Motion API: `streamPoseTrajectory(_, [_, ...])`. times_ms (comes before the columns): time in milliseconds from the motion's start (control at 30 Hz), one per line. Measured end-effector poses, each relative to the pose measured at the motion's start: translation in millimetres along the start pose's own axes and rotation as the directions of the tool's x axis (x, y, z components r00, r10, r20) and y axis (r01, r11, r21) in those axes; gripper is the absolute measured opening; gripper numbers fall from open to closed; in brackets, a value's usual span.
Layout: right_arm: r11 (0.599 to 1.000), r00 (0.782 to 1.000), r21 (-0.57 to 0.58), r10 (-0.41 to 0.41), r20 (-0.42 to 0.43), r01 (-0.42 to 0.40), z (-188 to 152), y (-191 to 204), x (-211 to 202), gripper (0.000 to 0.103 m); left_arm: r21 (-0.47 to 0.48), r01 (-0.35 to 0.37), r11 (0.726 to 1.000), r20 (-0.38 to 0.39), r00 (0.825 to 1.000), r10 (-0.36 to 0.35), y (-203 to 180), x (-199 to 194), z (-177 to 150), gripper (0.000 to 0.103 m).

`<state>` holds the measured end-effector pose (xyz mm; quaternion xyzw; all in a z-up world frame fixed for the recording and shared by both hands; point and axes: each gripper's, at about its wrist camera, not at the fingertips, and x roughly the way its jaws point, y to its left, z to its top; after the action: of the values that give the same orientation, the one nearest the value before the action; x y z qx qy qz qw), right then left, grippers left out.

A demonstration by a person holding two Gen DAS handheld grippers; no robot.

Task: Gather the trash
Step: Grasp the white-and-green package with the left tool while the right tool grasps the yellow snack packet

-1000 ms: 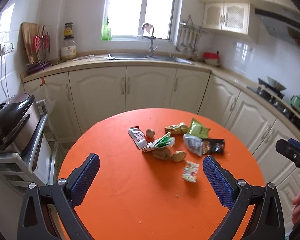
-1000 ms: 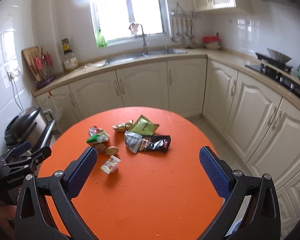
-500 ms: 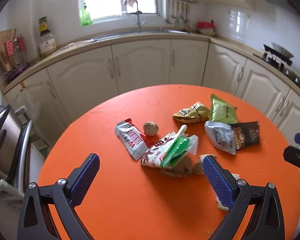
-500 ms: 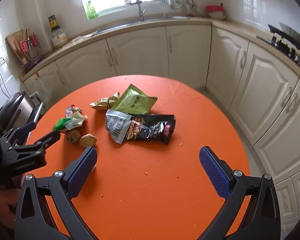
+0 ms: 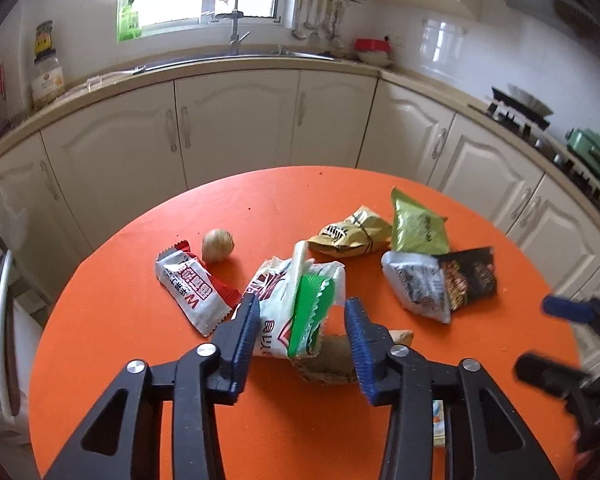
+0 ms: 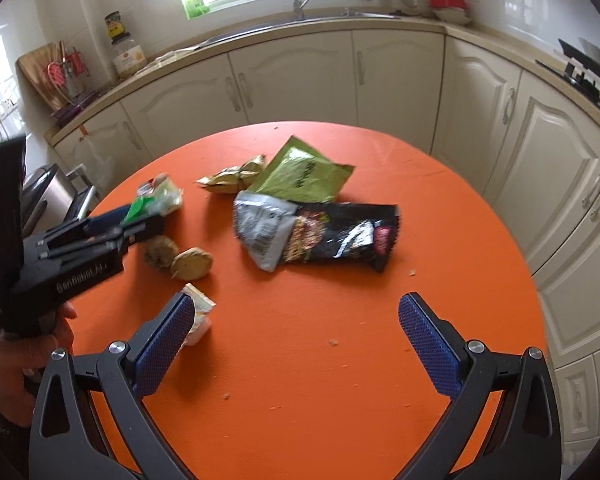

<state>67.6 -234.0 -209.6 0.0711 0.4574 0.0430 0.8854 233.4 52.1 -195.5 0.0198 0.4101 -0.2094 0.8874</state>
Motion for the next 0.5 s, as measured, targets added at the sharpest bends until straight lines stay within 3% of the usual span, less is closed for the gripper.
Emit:
streamPoseTrajectory(133, [0.999,0.999,-0.018,0.039,-0.019,-0.039,-4.9,16.7,7.0,0.103,-0.021,0.013,1.000,0.023,1.000,-0.013,19.9,7.4,13.5,0.027])
streamPoseTrajectory(233, [0.997,0.998,-0.040,0.063,-0.031,-0.064,-8.3,30.9,12.5,0.103,-0.033,0.015,0.999,0.036,0.999,-0.014,31.8,12.0,17.9,0.026])
streamPoseTrajectory(367, [0.995,0.996,-0.065,0.077,-0.049,-0.081,-13.3,46.9,22.2,0.103,-0.021,-0.041,0.999,0.055,0.998,0.043,35.0,19.4,19.6,0.026])
streamPoseTrajectory(500, [0.994,0.996,-0.076,0.075,-0.052,-0.079,-12.8,59.1,34.8,0.103,-0.085,-0.098,0.992,0.043,0.994,0.102,54.2,39.1,27.9,0.029])
